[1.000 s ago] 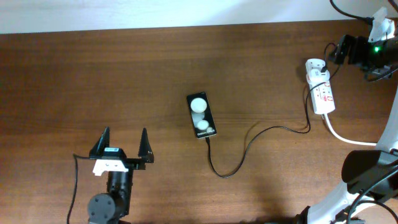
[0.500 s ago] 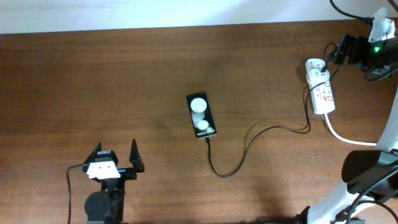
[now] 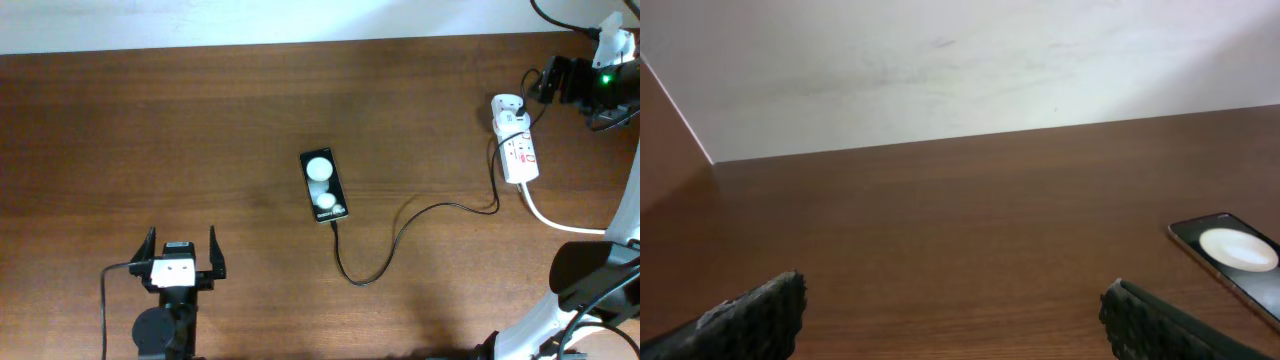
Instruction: Plug charger to phone and switch on socket
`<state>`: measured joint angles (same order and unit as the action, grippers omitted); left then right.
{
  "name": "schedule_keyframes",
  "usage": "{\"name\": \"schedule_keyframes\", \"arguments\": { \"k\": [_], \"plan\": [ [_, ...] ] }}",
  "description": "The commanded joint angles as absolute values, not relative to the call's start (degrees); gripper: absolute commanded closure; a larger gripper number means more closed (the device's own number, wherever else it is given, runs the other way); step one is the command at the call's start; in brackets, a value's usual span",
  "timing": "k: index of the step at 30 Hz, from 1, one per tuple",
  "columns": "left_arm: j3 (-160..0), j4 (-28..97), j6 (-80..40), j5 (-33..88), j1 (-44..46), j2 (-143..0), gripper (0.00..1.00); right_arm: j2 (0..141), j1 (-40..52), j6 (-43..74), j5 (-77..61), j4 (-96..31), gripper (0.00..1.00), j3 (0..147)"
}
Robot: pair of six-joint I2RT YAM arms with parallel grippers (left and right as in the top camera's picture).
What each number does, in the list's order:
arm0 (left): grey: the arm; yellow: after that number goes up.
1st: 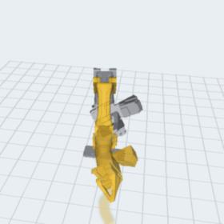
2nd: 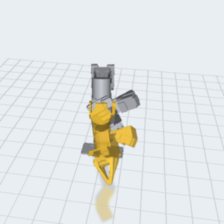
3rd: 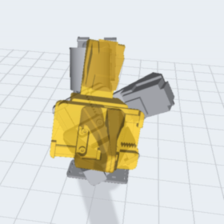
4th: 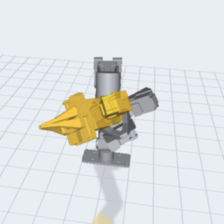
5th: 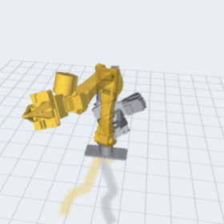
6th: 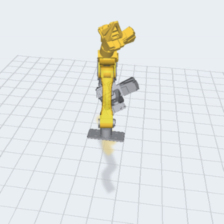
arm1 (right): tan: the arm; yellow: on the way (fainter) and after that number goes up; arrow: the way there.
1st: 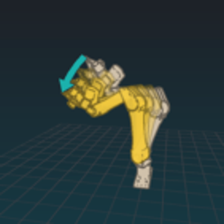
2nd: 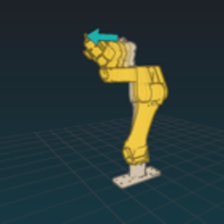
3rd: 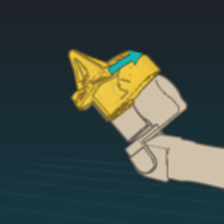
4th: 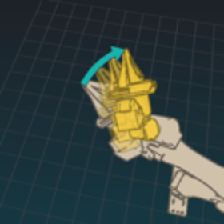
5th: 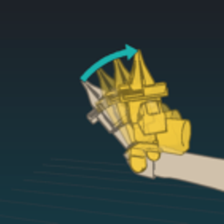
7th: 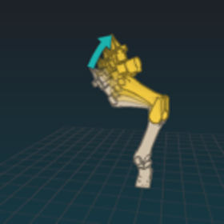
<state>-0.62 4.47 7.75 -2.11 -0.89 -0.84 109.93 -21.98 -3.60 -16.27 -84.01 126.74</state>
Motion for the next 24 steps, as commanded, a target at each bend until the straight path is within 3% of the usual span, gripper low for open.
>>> {"name": "schedule_keyframes", "arguments": {
  "k": [1,24],
  "plan": [
    [-0.51,4.82,8.71,-1.23,-1.3,-0.3,0.01,110.02,-22.15,-3.57,-15.79,-84.03,0.01,126.65],
    [-0.51,4.82,8.69,-1.23,-1.3,-0.3,0.01,110.02,-21.58,-3.55,-15.81,-80.01,0.01,126.65]
  ]
}}
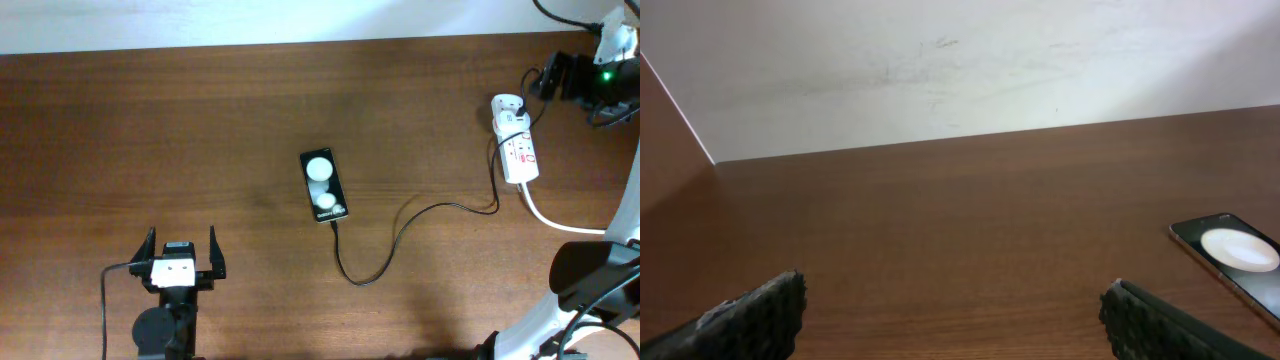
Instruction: Plug charger to phone and switch on socket
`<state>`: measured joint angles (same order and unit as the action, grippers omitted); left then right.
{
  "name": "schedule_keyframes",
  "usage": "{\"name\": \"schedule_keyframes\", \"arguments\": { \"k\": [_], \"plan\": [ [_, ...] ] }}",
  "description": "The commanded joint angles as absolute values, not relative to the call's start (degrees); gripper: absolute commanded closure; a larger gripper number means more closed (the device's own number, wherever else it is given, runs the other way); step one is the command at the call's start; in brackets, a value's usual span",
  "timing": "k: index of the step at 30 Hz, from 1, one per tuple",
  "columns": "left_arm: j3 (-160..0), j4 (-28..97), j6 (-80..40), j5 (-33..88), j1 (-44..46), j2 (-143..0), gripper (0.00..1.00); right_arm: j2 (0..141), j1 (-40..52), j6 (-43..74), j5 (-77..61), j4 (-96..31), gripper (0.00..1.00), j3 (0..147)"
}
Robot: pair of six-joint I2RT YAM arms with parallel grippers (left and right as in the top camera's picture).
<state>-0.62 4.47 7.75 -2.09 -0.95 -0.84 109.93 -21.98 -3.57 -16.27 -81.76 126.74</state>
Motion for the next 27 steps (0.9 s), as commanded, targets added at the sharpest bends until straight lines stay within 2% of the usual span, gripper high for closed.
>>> {"name": "schedule_keyframes", "arguments": {
  "k": [1,7,13,18,23,27],
  "plan": [
    [-0.54,4.82,8.71,-1.23,-1.3,-0.3,0.01,110.02,-20.38,-3.55,-15.79,-78.13,0.01,126.56],
    [-0.54,4.82,8.69,-1.23,-1.3,-0.3,0.01,108.97,-9.93,-3.55,-12.58,-66.63,0.01,120.84],
    [-0.51,4.82,8.71,-1.23,-1.3,-0.3,0.01,99.0,-4.14,-3.46,-13.58,-35.33,0.01,82.08],
    [-0.51,4.82,8.69,-1.23,-1.3,-0.3,0.01,89.54,-2.57,2.66,-14.35,-6.57,0.01,62.35],
    [-0.51,4.82,8.71,-1.23,-1.3,-0.3,0.01,79.96,-2.59,2.66,-12.8,7.86,0.01,54.96],
    [-0.54,4.82,8.71,-1.23,-1.3,-0.3,0.01,76.34,-2.59,2.55,-12.84,10.24,0.01,54.19]
  ]
}}
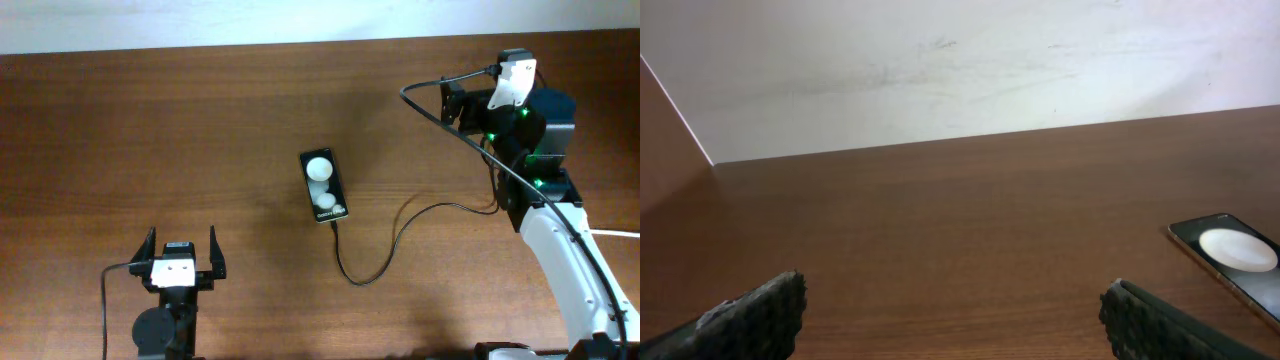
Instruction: Plug charger to phone and switch on socket
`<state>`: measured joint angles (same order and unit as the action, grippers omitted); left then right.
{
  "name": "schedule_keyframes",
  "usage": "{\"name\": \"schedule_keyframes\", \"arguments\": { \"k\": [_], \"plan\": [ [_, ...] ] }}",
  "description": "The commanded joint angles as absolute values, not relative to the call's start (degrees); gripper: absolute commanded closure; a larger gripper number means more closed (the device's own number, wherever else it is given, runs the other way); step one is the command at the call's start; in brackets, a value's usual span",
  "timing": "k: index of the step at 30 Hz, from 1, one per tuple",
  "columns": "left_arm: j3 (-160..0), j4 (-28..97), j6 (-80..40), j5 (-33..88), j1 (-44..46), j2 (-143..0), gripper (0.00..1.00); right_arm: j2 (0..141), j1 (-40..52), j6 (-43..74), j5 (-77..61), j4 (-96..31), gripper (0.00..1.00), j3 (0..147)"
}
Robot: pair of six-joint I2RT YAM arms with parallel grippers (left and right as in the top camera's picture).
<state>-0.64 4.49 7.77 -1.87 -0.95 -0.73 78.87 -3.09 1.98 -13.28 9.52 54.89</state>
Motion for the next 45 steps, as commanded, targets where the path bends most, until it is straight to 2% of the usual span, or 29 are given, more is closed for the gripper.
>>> {"name": "schedule_keyframes", "arguments": {
  "k": [1,7,12,25,39,45],
  "plan": [
    [-0.54,4.82,8.71,-1.23,-1.3,-0.3,0.01,75.48,-2.59,2.5,-12.82,10.66,0.01,54.19],
    [-0.51,4.82,8.71,-1.23,-1.3,-0.3,0.01,66.04,-2.63,-1.04,-9.15,8.27,0.01,50.35],
    [-0.54,4.82,8.69,-1.23,-1.3,-0.3,0.01,52.53,-2.66,-1.04,-7.79,25.98,0.01,26.35],
    [-0.54,4.82,8.69,-1.23,-1.3,-0.3,0.01,26.74,-2.57,-1.23,-4.23,25.89,0.01,1.76],
    [-0.51,4.82,8.71,-1.23,-1.3,-0.3,0.01,8.05,-0.75,-4.51,-3.79,-3.99,0.01,0.32],
    [-0.51,4.82,8.71,-1.23,-1.3,-0.3,0.01,1.83,-0.73,-4.54,-3.53,-4.34,0.01,0.32]
  ]
}}
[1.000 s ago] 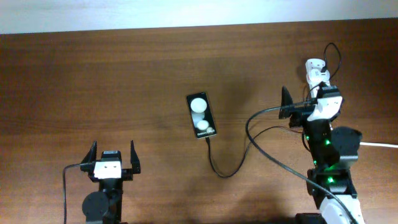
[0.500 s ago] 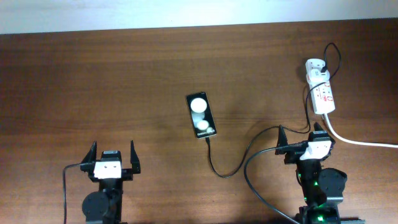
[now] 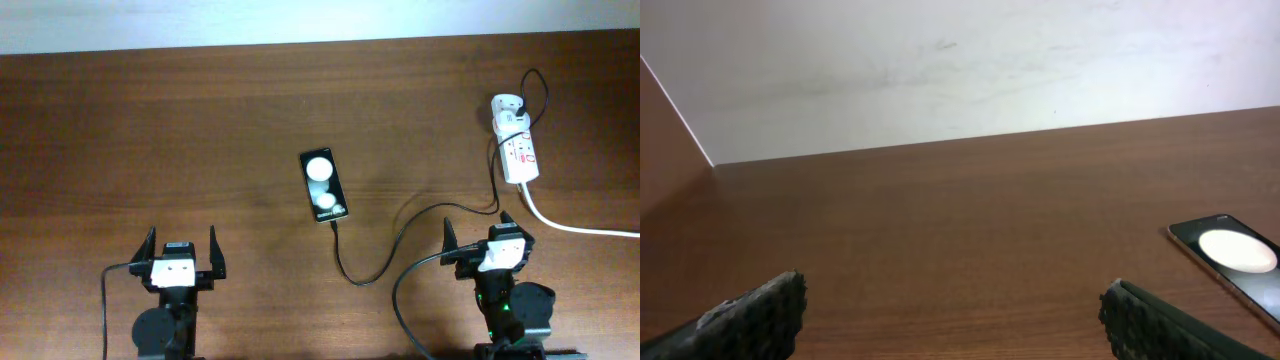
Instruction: Plug charger to phone and switch on socket
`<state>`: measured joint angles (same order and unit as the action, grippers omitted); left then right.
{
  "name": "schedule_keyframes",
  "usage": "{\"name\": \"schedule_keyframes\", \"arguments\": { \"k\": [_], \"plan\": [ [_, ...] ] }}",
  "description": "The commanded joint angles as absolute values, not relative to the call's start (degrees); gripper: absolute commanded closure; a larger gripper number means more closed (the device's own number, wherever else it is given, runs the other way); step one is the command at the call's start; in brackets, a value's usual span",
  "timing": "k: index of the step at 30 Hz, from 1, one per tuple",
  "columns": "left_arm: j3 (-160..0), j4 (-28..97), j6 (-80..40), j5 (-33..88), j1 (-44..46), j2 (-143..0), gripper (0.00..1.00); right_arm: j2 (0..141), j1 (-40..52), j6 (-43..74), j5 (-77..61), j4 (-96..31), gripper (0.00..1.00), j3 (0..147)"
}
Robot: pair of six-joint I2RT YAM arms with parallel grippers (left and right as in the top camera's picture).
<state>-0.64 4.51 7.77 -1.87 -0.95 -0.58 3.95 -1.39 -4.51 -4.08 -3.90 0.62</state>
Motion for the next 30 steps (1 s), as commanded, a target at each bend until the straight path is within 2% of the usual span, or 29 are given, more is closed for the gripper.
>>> {"name": "schedule_keyframes", "arguments": {
  "k": [1,30],
  "plan": [
    [-0.51,4.82,8.71,-1.23,-1.3,-0.3,0.01,1.39,-0.73,-4.54,-3.53,-4.36,0.01,0.32],
    [-0.54,4.82,8.69,-1.23,-1.3,-0.3,0.01,0.21,-0.75,-4.49,-3.16,-4.32,0.01,0.32]
  ]
}}
